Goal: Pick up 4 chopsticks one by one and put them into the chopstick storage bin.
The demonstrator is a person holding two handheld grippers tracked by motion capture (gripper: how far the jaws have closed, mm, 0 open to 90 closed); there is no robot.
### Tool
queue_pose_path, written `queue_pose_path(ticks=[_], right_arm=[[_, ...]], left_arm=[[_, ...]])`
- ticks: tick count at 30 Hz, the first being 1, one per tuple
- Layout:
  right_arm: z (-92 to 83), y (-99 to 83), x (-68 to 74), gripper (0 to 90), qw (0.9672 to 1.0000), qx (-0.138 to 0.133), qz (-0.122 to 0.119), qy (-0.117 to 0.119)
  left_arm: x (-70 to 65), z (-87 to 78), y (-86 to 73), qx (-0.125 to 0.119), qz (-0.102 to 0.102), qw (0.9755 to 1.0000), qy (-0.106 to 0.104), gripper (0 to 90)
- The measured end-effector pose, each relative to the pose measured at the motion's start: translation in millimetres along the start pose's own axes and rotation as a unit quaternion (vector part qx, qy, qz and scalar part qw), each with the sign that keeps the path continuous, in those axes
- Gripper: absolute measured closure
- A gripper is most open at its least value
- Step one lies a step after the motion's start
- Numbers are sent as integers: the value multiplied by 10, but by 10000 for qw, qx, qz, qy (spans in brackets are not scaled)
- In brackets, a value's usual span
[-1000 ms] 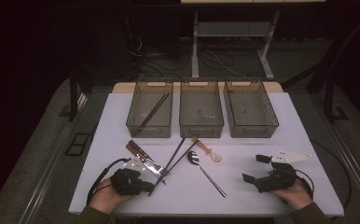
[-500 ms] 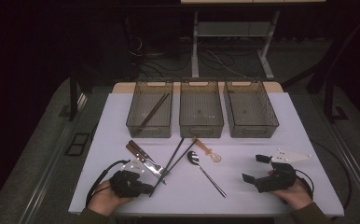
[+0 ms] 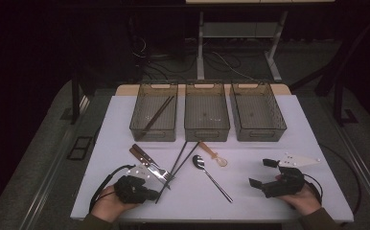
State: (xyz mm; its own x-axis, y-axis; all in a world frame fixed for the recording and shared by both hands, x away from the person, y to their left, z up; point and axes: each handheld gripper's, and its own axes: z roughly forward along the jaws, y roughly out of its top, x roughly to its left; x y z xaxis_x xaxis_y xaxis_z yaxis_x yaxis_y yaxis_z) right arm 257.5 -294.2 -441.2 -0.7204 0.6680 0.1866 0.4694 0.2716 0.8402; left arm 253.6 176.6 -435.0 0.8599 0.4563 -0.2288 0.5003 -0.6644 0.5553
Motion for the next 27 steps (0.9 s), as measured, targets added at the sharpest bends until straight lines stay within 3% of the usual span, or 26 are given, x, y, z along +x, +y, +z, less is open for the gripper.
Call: queue_pose_path(ticks=[20,27], right_arm=[[5,0,1,23,10000,7,-8,1],[8,0,1,23,10000,22,8,-1]], left_arm=[[129,-88,-60,-187,-230,9987,415,810],[170,-142,-29,-398,-310,9968,621,718]])
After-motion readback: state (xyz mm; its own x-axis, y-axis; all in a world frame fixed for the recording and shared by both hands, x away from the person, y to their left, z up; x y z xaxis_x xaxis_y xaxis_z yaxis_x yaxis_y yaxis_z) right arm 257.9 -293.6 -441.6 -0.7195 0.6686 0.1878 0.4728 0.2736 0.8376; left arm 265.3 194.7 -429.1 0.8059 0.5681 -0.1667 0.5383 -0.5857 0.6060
